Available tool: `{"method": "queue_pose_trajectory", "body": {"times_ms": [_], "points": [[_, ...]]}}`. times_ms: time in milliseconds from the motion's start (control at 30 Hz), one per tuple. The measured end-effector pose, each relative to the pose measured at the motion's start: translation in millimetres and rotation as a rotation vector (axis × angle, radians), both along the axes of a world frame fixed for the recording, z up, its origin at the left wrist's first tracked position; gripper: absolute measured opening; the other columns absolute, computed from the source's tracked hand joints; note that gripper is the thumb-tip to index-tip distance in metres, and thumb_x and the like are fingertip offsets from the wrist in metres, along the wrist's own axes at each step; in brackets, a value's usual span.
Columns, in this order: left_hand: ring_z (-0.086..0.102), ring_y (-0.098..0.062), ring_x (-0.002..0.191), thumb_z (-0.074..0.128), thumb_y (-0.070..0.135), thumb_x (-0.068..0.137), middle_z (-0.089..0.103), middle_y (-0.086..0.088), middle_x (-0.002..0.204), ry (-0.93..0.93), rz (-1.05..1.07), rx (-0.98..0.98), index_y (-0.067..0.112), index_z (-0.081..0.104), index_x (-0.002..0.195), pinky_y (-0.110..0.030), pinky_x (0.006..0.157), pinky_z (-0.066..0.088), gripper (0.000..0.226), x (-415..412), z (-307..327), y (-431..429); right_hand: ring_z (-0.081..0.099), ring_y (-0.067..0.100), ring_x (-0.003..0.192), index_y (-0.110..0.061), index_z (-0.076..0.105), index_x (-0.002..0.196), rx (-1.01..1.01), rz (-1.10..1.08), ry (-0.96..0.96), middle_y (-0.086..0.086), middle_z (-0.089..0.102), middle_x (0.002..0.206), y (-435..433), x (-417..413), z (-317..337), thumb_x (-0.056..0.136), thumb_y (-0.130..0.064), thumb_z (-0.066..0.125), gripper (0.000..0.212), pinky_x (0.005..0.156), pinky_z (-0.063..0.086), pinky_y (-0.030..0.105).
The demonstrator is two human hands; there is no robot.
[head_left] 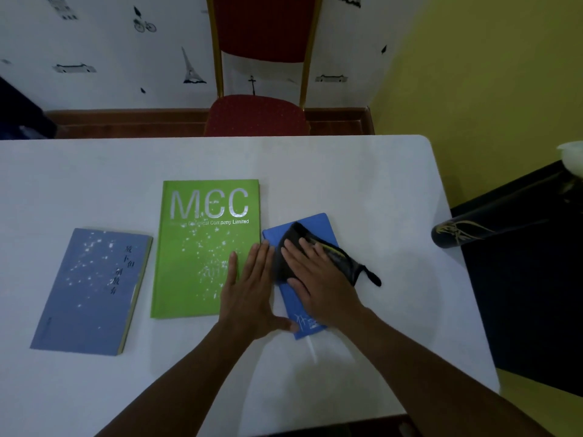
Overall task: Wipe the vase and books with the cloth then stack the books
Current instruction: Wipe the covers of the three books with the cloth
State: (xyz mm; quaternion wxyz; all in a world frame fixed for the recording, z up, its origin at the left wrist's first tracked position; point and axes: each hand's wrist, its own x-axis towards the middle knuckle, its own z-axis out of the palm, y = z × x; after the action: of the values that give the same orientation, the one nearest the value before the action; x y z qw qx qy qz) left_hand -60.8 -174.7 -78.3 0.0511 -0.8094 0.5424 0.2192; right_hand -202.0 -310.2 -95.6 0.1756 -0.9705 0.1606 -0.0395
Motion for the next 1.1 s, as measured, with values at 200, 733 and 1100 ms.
{"method": "queue_pose_trajectory", "body": {"times_ms": [200,733,1100], "points": [[-0.023,-0.027,0.152,0.042,0.105,0.047,-0.024,-0.011,0.165,-0.031,0.017,-0.004,0.008,-0.021,0.154,-0.057,0.123,-0.009,0.158,-2,5,-3,0.027,0.02,0.155,-0.013,0.04,0.156,0.021,0.225,-0.058,0.001,0.037,0.164,-15,-44,-2,0.103,-0.017,0.055,0.055,0.126,0.028,0.043],[-0.029,-0.027,0.15,0.035,0.105,0.05,-0.028,-0.012,0.165,-0.027,0.01,0.031,0.007,-0.023,0.155,-0.057,0.122,-0.011,0.155,-2,10,-4,0.03,0.021,0.154,-0.015,0.056,0.146,0.197,0.357,-0.107,0.001,0.046,0.159,-26,-57,10,0.103,-0.027,0.063,0.046,0.127,0.025,0.047],[-0.031,-0.027,0.149,0.044,0.103,0.051,-0.033,-0.012,0.161,-0.013,0.01,0.031,0.013,-0.037,0.145,-0.056,0.122,-0.014,0.154,-5,12,-5,0.025,0.026,0.156,-0.015,0.042,0.155,0.102,0.188,-0.038,0.001,0.037,0.164,-45,31,12,0.105,-0.026,0.051,0.052,0.126,0.021,0.05]]}}
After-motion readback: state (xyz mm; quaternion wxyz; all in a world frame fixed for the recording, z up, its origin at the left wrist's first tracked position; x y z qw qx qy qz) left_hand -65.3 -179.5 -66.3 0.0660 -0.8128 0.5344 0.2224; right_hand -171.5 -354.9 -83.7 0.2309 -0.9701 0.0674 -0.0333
